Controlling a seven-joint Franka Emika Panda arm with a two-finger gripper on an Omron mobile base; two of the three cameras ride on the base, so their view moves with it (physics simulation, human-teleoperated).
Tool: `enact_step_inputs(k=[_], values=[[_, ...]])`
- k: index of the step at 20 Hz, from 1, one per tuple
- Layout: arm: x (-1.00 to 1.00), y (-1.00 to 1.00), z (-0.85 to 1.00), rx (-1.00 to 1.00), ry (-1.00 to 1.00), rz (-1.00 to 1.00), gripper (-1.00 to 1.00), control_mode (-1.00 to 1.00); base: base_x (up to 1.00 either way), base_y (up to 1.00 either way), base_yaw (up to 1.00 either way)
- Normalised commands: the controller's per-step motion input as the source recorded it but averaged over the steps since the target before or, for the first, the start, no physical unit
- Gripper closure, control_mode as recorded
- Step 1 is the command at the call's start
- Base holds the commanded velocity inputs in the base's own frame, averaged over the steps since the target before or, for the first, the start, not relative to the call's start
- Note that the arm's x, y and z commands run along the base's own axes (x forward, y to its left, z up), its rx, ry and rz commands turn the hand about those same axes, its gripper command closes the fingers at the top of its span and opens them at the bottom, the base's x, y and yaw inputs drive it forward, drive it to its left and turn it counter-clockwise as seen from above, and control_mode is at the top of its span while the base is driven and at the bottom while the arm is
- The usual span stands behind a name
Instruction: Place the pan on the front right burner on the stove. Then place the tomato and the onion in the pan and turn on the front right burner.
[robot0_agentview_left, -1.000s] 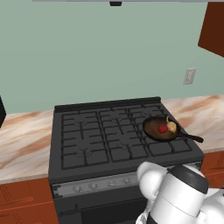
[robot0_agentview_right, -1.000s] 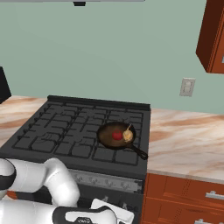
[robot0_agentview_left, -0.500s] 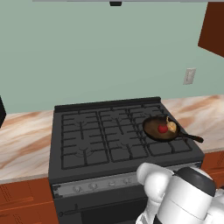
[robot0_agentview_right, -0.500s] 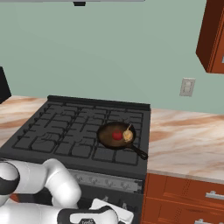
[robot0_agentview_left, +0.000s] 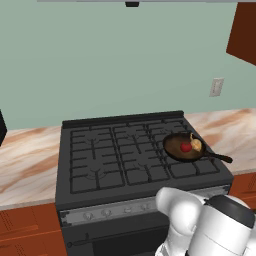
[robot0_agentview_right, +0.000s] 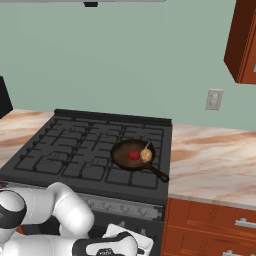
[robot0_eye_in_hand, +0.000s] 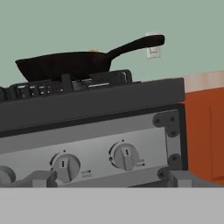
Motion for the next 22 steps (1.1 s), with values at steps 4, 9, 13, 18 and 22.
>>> enact_step_inputs(k=[4, 9, 13, 18, 22], values=[[0.07, 0.0, -0.09, 0.0, 0.0, 0.0, -1.0, -1.0, 0.0, 0.0, 0.0], [0.14, 0.0, -0.06, 0.0, 0.0, 0.0, -1.0, -1.0, 0.0, 0.0, 0.0], [0.16, 0.0, -0.04, 0.0, 0.0, 0.0, -1.0, -1.0, 0.0, 0.0, 0.0], [0.07, 0.0, -0.01, 0.0, 0.0, 0.0, -1.0, -1.0, 0.0, 0.0, 0.0], [0.0, -0.05, -0.04, 0.0, 0.0, 0.0, -1.0, -1.0, 0.0, 0.0, 0.0]])
